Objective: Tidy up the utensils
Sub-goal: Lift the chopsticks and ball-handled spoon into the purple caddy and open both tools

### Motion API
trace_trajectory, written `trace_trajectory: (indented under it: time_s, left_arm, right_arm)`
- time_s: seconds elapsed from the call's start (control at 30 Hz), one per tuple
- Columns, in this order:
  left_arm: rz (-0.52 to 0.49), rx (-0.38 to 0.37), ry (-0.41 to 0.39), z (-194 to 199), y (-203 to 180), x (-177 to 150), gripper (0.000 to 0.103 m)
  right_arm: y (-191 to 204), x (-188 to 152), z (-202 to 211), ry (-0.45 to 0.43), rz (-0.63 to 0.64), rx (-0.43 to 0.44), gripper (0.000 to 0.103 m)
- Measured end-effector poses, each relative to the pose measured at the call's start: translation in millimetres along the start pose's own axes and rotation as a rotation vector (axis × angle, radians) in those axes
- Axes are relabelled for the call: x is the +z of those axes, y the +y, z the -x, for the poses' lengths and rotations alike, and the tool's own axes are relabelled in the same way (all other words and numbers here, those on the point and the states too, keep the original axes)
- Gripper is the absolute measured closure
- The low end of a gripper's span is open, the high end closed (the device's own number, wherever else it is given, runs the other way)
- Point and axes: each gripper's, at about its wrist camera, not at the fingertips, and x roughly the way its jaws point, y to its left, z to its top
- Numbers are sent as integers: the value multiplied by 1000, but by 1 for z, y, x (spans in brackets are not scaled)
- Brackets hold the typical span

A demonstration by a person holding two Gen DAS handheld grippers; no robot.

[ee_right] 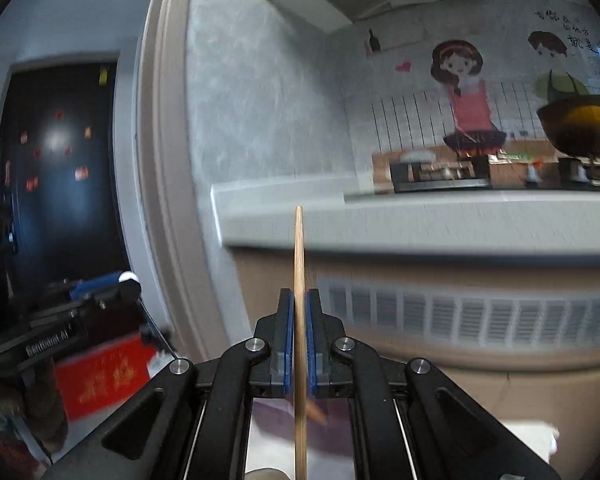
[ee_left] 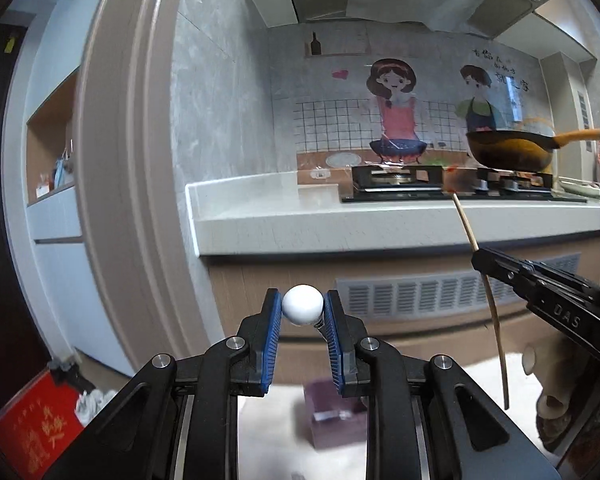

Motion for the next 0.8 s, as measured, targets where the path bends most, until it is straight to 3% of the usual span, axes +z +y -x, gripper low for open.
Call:
trace_trajectory:
  time_s: [0.17,0.37,0.63,0.8]
  left_arm:
    - [24,-15,64,-60,18,-9,80]
    - [69,-44,138,-109,35,-37,80]
    - [113,-91,223,-147,28,-61,80]
    - [121,-191,311,-160,11,-76,74]
  right_arm:
    - [-11,1,-56,-4,-28,-42,97]
    - [-18,-34,-109,61,17,-100,97]
    - [-25,-57,-131,61,69,-145,97]
    - [-34,-75,-120,183,68,-127,97]
